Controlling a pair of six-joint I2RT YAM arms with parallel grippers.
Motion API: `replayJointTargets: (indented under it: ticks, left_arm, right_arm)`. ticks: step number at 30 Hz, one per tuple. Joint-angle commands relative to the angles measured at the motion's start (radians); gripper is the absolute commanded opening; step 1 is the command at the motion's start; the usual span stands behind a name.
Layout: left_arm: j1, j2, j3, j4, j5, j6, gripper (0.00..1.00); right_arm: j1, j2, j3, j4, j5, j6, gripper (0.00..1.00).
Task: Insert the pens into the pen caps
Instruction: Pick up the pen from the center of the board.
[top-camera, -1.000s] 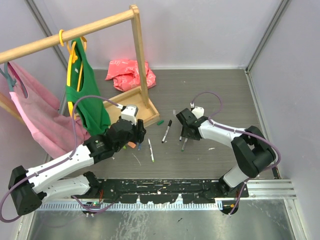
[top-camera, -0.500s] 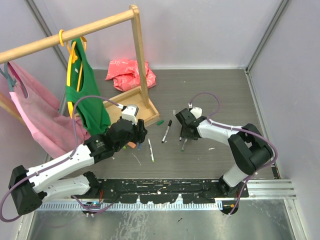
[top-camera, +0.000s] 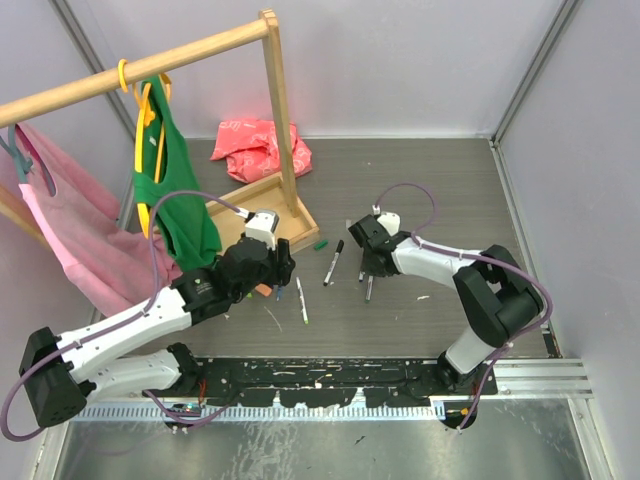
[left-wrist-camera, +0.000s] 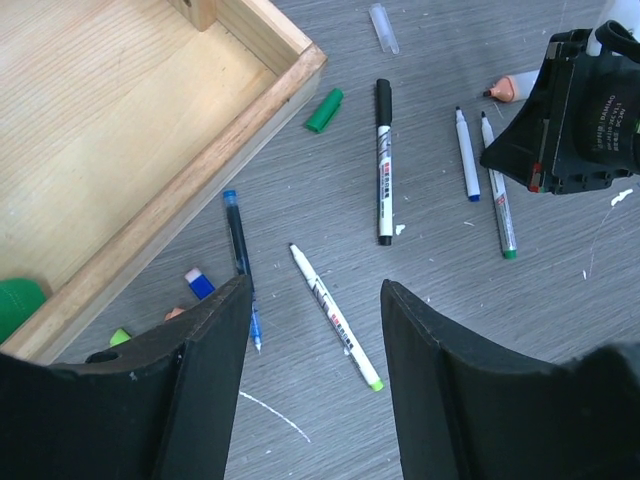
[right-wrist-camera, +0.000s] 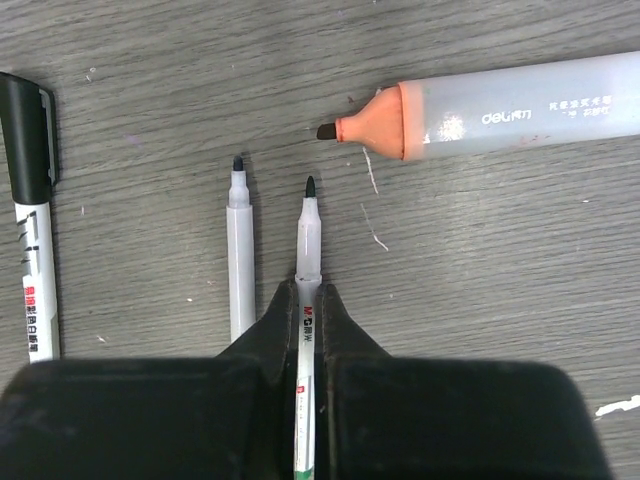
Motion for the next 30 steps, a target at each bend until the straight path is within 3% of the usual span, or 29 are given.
replayJointTargets:
  ticks: [1,18,24,30]
  left_arm:
    - [-0.003,-0.026,0.040,0.051,-0.037,-0.032,0.56]
    - [-0.002,-0.155,0.098,0.078,-0.010,-0.070,0.70]
    - [-0.001,-0.181,0.105,0.122,0.051,-0.057,0.71]
    - [-0.002,-0.192,0.117,0.176,0.128,-0.021,0.71]
  right_arm:
    - [-0.003,-0.047,0.003,-0.052,0.048,-0.014,0.00]
    - [-0.003,-0.596,0.001,0.097,-0.021,-0.214,0.00]
    - [-0.003,-0.699,0.027,0.264,-0.242,-0.287,0.00]
    - [-0.003,-0.729,0.042,0.439,-0.397,-0.233,0.00]
